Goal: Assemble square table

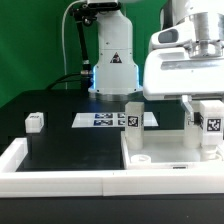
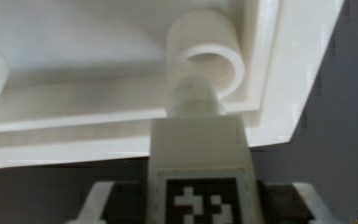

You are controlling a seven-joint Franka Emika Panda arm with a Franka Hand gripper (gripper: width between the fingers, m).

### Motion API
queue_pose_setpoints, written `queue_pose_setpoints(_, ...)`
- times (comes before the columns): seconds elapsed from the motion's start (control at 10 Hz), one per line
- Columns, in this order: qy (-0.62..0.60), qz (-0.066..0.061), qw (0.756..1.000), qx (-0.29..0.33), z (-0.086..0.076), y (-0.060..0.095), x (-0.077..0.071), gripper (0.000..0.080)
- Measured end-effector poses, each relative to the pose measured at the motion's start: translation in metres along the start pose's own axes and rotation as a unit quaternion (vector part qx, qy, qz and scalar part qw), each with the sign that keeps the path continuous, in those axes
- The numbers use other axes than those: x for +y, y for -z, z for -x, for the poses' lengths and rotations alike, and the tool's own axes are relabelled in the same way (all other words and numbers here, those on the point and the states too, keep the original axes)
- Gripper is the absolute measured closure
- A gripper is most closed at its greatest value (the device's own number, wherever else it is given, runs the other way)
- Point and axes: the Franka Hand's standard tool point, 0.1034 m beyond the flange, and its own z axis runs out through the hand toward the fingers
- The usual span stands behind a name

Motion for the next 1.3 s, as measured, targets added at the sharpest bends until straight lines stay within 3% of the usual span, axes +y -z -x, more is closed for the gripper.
queue_pose_setpoints(0.4,0.004,-0.001,1.000,-0.004,0.007,0.002,-0.004,0.0509)
queue_pose_setpoints(1.3,0.011,0.006,1.000,-0.008,0.018,-0.014,-0.002,0.0509)
